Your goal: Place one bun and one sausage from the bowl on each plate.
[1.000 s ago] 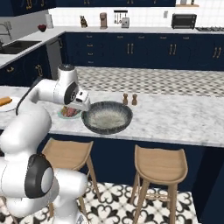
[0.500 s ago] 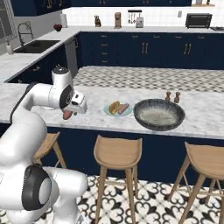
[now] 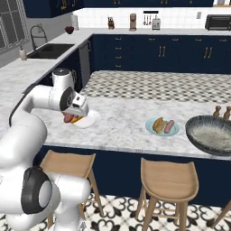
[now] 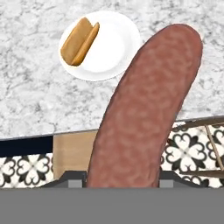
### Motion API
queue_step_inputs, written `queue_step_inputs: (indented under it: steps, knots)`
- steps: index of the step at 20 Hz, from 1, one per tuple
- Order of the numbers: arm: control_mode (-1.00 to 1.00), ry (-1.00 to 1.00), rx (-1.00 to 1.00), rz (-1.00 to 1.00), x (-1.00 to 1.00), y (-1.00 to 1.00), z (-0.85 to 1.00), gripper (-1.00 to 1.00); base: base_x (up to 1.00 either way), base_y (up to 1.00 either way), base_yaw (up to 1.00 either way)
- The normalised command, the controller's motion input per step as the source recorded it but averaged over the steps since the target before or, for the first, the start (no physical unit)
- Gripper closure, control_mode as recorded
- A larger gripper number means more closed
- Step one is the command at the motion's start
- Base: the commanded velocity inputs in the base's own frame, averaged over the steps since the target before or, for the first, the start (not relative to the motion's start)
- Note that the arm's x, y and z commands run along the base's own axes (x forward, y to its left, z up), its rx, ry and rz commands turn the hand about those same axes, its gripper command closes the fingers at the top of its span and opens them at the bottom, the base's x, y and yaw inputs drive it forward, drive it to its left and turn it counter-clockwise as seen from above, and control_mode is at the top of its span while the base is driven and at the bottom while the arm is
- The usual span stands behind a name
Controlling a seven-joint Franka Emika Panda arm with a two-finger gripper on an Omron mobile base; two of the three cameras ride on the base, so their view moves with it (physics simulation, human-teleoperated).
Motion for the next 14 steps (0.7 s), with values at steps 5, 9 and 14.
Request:
queue_step_inputs:
  steps: [5,9,14]
  knots:
    - [-1.0,0.0,0.01,0.0,0.6,-0.04,-0.14,1.0,0.39,0.14,0.0]
    - [-1.0,0.0,0.01,0.0,1.0,-0.04,-0.79,1.0,0.0,0.0,0.0]
    - [-1.0,0.0,0.0,0.0,1.0,0.18,-0.89,1.0,0.0,0.0,0.0]
